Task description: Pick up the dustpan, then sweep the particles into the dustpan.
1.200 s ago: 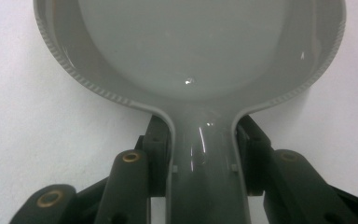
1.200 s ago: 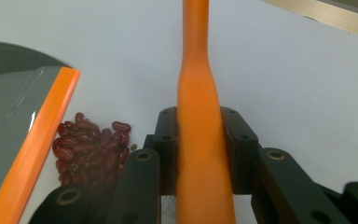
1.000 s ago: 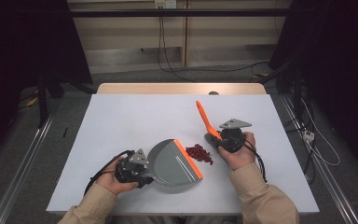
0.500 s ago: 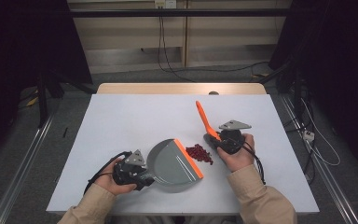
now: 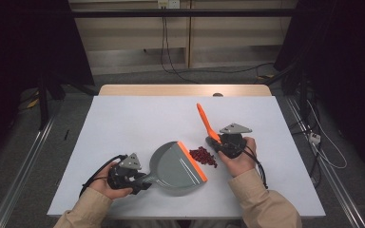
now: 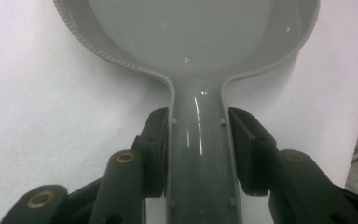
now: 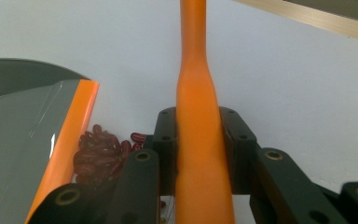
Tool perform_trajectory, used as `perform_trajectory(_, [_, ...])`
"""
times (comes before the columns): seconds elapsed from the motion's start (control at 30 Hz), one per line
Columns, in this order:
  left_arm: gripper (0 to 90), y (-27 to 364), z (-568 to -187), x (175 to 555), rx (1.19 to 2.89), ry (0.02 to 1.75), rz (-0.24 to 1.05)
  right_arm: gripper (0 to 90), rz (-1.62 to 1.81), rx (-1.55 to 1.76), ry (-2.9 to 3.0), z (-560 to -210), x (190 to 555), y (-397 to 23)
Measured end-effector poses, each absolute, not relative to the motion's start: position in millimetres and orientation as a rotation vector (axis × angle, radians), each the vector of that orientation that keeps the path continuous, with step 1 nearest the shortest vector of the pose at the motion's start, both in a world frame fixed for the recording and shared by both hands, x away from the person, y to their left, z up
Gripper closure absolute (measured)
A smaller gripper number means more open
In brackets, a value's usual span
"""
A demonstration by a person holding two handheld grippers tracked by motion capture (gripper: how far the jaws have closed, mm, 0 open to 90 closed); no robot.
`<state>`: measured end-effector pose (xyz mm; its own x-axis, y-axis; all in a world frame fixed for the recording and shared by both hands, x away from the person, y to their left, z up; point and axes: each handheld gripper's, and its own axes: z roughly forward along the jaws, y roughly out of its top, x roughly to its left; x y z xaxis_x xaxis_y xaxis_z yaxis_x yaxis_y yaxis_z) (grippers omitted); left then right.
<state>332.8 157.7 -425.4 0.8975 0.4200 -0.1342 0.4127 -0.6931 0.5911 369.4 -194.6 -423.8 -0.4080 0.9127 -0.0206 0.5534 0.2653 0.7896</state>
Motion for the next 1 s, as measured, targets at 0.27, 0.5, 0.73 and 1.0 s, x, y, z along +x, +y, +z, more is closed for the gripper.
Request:
perform_trajectory(0.27, [62.1, 156, -424, 333, 2.422, 0.606, 0.023, 71.7, 0.994, 1.325, 2.055, -424, 369, -193])
perform_trajectory(0.5, [62.2, 154, -422, 333, 2.414, 0.618, 0.020, 71.7, 0.993, 1.329, 2.050, -424, 369, -191])
perform_trajectory(0.73, [62.2, 155, -421, 336, 2.455, 0.579, 0.015, 71.8, 0.994, 1.327, 2.056, -424, 369, -187])
perform_trajectory(1.0, [62.3, 152, -421, 336, 2.440, 0.602, -0.006, 71.7, 0.986, 1.324, 2.064, -424, 368, -180])
